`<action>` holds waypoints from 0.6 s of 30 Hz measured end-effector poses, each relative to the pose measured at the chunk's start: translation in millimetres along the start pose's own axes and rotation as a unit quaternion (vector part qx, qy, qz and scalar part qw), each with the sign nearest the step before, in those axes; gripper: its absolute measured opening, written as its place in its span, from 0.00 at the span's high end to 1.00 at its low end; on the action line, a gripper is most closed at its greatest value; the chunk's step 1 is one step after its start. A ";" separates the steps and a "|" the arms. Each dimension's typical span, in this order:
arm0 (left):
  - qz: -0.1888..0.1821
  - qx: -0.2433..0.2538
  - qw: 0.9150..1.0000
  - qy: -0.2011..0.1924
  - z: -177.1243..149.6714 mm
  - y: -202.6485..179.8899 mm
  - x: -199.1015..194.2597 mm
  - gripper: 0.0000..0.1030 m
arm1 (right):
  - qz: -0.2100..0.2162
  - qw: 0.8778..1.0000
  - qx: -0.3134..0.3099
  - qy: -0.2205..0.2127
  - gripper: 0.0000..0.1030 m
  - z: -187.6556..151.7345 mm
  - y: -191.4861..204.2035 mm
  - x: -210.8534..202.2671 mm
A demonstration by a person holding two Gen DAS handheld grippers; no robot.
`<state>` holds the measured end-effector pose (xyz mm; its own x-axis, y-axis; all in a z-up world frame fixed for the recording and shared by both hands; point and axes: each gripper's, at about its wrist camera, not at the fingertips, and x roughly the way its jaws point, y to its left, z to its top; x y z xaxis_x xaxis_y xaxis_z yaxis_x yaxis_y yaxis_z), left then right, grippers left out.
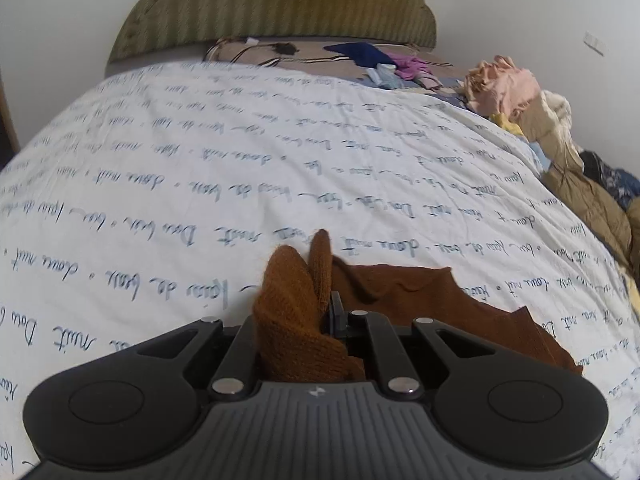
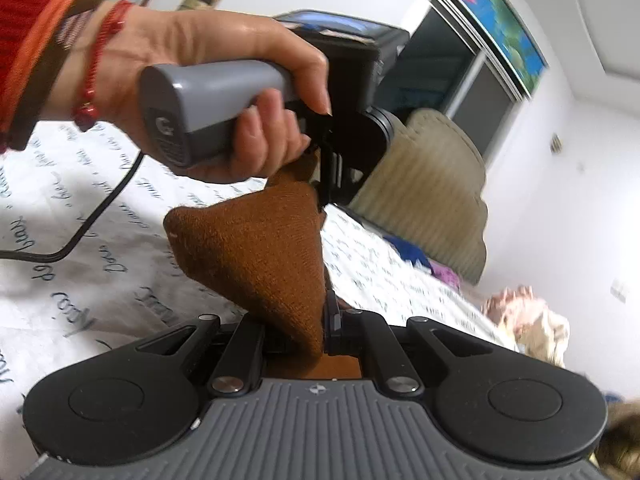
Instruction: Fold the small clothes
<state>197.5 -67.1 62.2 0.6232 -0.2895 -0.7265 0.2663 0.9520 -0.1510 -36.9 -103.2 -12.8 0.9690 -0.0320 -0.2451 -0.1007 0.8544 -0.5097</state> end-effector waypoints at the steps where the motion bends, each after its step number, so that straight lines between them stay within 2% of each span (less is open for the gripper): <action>1: 0.001 0.009 1.000 -0.002 0.0 -8.0 -0.2 0.91 | -0.002 1.000 0.010 0.003 0.91 -2.6 -5.1 0.3; 10: 0.010 0.065 0.998 -0.001 -5.1 -72.7 9.5 0.91 | -0.020 0.998 0.056 0.023 0.91 -27.8 -30.6 -1.2; 18: 0.000 0.102 0.995 0.009 -9.6 -125.0 23.5 0.91 | -0.031 0.992 0.119 0.042 0.91 -53.6 -64.5 -7.1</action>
<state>171.8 -192.0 57.5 0.6107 -0.2859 -0.7384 0.4107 0.9117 -0.0133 -49.4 -186.0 -22.5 0.9485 -0.1229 -0.2918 0.0242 0.9471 -0.3200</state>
